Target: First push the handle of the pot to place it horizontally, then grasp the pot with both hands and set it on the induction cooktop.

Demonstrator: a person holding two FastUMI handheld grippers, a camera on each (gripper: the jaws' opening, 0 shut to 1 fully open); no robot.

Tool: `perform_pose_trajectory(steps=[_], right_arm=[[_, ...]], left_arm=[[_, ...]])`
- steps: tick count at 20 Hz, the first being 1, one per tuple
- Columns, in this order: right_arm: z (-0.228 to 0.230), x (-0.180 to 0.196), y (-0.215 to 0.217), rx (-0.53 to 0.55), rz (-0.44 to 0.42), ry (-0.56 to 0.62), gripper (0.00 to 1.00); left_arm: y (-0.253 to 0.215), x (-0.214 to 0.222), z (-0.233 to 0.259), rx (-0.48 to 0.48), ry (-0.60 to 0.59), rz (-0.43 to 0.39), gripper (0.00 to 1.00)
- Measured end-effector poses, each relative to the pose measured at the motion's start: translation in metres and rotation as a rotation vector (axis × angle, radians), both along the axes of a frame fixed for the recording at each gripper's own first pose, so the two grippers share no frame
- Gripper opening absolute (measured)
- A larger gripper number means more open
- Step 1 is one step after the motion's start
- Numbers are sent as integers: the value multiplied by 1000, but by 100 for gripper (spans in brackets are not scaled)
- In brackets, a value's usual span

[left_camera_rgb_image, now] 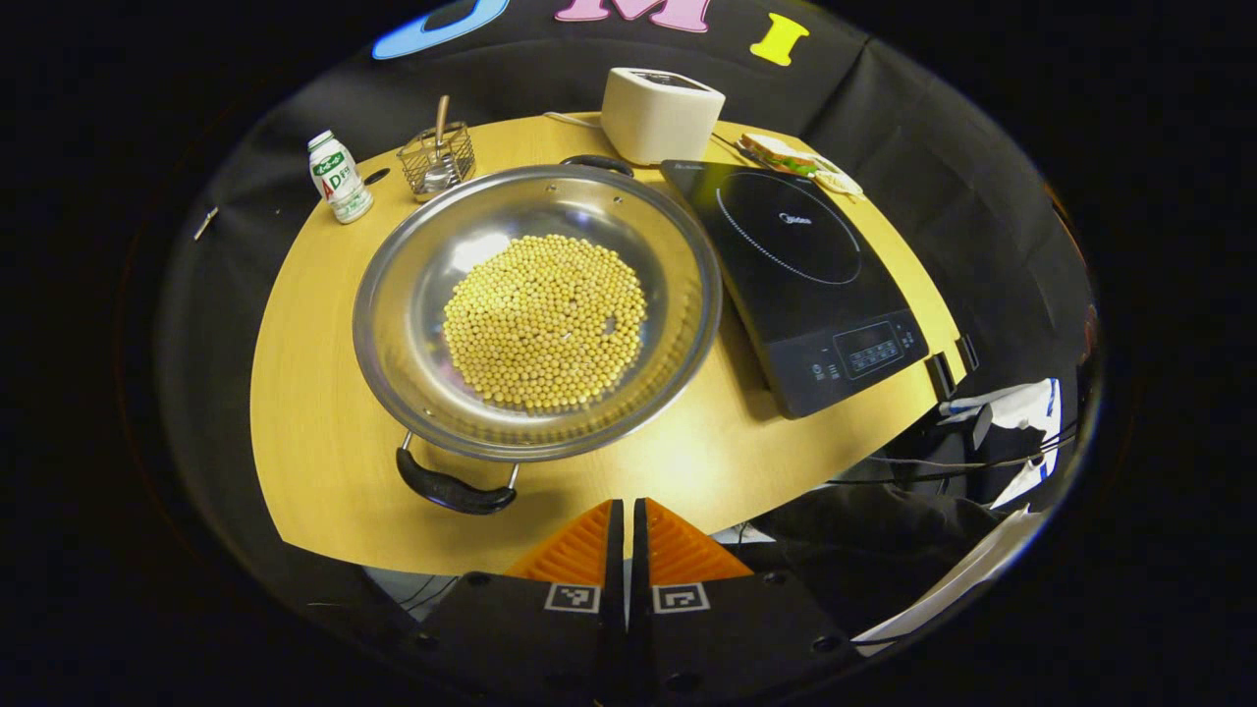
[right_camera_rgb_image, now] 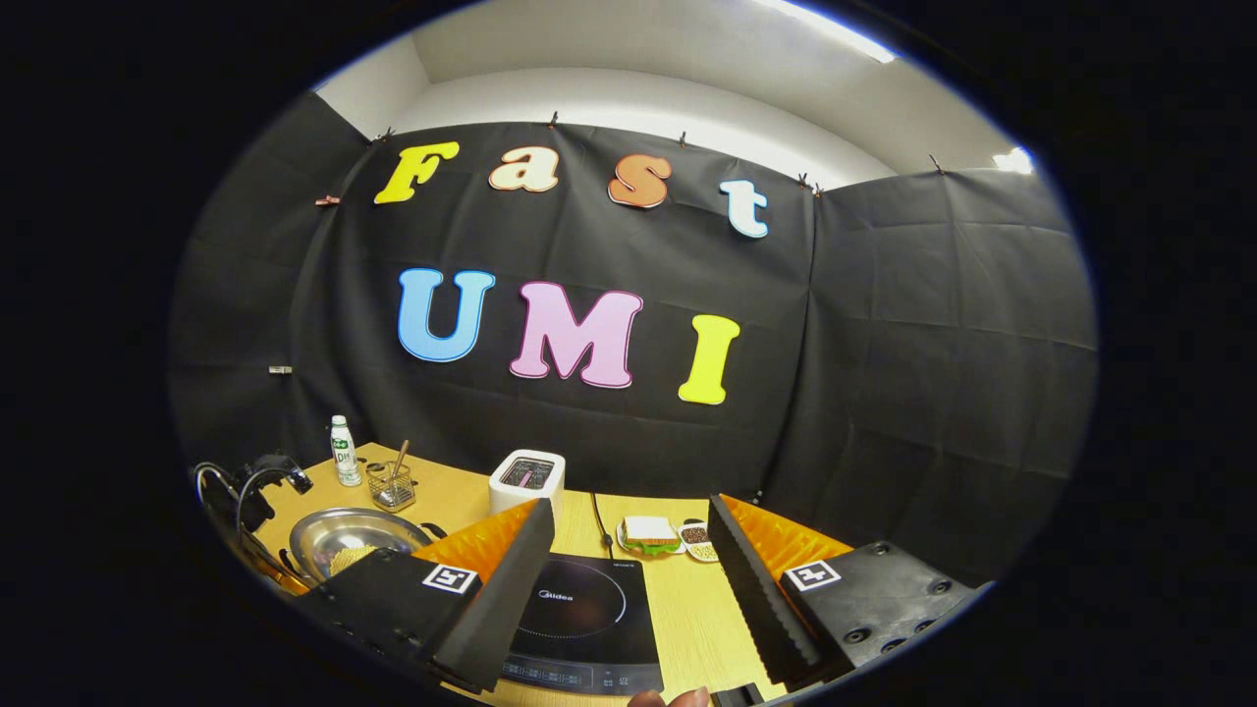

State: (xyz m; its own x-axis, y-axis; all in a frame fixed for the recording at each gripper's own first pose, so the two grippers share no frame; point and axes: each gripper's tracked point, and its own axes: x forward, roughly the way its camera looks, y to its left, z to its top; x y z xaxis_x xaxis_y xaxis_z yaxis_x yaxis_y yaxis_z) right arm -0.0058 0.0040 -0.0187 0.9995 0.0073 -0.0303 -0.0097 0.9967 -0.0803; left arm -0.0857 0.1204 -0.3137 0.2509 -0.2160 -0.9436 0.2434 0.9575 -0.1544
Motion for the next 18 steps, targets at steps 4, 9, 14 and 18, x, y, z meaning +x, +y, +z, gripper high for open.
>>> perform_pose_trajectory(steps=[4,9,14,18], right_arm=[[2,-4,-4,0,-8,-7,98],[0,-1,-5,3,-18,-3,98],[-1,5,2,-2,-14,-9,98],[-3,9,9,-7,-7,-9,98]], left_arm=[[18,5,-17,40,32,4,5],[33,10,-31,19,37,91,5],[59,18,-29,29,15,145,5],[84,30,-30,38,4,225,5]])
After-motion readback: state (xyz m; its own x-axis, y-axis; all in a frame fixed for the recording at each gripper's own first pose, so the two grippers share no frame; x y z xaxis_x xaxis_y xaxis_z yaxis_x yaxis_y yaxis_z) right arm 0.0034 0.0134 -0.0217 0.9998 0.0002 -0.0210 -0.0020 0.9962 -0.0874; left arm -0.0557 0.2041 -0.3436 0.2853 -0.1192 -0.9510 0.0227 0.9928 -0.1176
